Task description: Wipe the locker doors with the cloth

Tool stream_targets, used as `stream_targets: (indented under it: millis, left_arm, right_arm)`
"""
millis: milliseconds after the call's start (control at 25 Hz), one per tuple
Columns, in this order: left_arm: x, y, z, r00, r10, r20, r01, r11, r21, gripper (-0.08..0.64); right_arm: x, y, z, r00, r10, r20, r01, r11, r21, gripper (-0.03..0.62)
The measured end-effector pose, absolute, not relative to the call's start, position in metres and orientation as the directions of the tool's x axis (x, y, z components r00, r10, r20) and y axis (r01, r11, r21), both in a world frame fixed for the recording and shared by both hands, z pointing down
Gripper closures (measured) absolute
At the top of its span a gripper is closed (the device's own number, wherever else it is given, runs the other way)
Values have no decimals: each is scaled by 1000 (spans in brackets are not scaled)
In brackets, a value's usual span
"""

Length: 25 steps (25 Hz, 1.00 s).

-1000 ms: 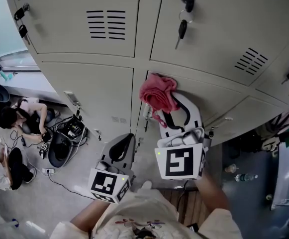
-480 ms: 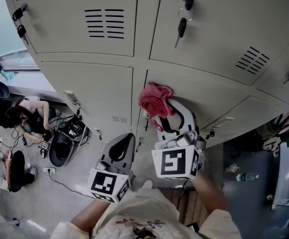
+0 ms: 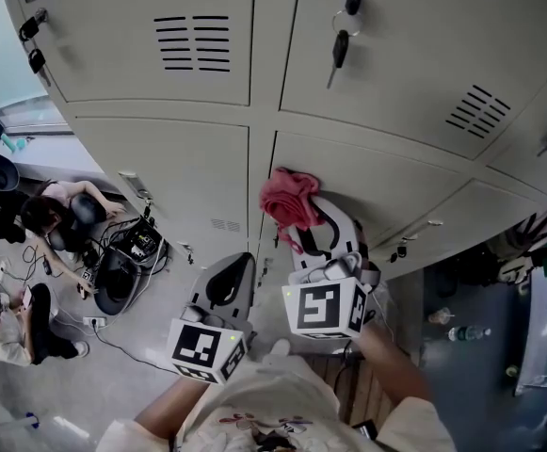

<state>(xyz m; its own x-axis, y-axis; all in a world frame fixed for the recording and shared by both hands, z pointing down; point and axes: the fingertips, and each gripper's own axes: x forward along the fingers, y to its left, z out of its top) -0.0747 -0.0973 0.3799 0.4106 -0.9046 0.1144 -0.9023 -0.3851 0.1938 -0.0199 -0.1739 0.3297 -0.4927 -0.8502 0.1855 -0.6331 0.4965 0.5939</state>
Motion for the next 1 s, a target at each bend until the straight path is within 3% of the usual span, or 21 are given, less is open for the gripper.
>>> stream_targets:
  millis: [600, 1000]
  left_arm:
    - [-73, -97, 385, 412, -903, 122, -902, -384, 198, 555]
    - [-80, -95, 386, 402, -907, 124, -906, -374, 200, 555]
  right_arm:
    - [-21, -167, 347, -471, -866, 166, -628, 461, 626, 492]
    - [-18, -168, 381, -460, -855, 241, -636, 506, 582, 494]
